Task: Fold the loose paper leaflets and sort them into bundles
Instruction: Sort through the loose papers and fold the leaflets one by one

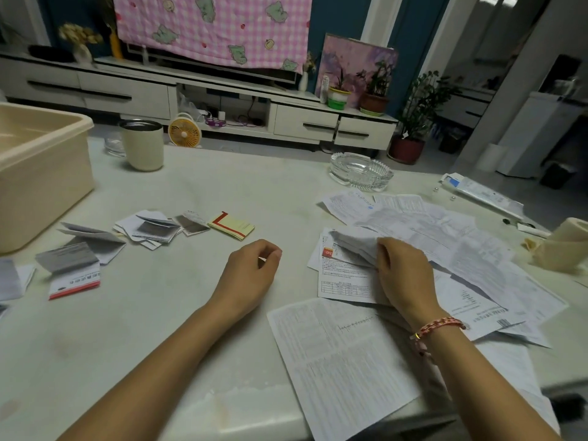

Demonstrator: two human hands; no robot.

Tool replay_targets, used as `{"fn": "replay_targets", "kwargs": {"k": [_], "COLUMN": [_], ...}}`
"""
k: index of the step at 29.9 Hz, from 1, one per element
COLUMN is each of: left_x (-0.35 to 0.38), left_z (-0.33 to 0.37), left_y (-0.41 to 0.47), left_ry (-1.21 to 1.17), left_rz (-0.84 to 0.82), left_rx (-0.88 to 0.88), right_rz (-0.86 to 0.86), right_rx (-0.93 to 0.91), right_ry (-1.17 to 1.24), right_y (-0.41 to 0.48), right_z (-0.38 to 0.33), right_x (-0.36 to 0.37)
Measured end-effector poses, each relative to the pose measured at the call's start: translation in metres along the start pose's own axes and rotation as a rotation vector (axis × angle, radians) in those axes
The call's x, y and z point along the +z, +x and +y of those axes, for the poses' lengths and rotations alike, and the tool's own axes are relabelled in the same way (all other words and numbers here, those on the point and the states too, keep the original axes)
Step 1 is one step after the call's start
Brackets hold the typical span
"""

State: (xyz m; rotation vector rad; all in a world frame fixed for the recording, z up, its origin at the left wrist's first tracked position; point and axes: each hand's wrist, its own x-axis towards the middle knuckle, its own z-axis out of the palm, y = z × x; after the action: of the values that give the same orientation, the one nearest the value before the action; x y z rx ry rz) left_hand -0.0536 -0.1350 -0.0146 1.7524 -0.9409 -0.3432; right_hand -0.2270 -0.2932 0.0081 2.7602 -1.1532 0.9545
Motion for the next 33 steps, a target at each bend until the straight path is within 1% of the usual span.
{"fn": "replay_targets", "kwargs": {"k": [3, 6, 9, 11, 14, 16, 19, 21, 24, 26, 27, 28, 31, 32, 33], "left_x": [0.002, 0.001, -0.003, -0.006, -0.012, -0.015, -0.016, -0.017, -0.017, -0.017, -0.016, -0.016, -0.017, -0.017, -0.017], "left_z": [0.003, 0.009, 0.012, 0.010, 0.010, 0.012, 0.011, 0.009, 0.007, 0.006, 0.006, 0.005, 0.010, 0.010, 0.011], "left_y": [0.000, 0.000, 0.001, 0.003, 0.005, 0.003, 0.003, 0.001, 0.000, 0.000, 0.000, 0.000, 0.000, 0.000, 0.000], "left_ry": [-0.082, -0.314, -0.501, -0.621, -0.746, -0.771, -0.705, -0.645, -0.599, -0.573, -0.560, -0.558, -0.581, -0.574, -0.572], "left_rz": [-0.008, -0.028, -0.051, -0.092, -0.224, -0.288, -0.289, -0.330, -0.356, -0.328, -0.294, -0.247, -0.109, -0.083, -0.070], "left_rx": [-0.024, -0.116, -0.198, -0.256, -0.269, -0.265, -0.262, -0.224, -0.175, -0.153, -0.146, -0.139, -0.140, -0.134, -0.134], "right_rz": [0.167, 0.242, 0.221, 0.135, -0.016, -0.048, -0.018, 0.037, 0.075, 0.061, 0.028, -0.040, -0.327, -0.386, -0.402], "right_rx": [0.089, 0.207, 0.341, 0.429, 0.525, 0.546, 0.552, 0.578, 0.634, 0.661, 0.671, 0.676, 0.651, 0.630, 0.615], "right_ry": [0.299, 0.648, 0.969, 1.091, 1.097, 1.059, 0.982, 0.938, 0.933, 0.935, 0.963, 1.019, 1.201, 1.221, 1.213], "right_y": [0.007, 0.014, 0.014, 0.011, 0.007, 0.005, 0.003, 0.004, 0.006, 0.007, 0.006, 0.006, 0.004, 0.003, 0.001], "right_z": [-0.022, -0.049, -0.067, -0.072, -0.074, -0.072, -0.069, -0.066, -0.063, -0.061, -0.061, -0.061, -0.065, -0.067, -0.069], "right_x": [-0.016, -0.037, -0.056, -0.060, -0.053, -0.045, -0.038, -0.036, -0.035, -0.034, -0.034, -0.035, -0.039, -0.040, -0.039]}}
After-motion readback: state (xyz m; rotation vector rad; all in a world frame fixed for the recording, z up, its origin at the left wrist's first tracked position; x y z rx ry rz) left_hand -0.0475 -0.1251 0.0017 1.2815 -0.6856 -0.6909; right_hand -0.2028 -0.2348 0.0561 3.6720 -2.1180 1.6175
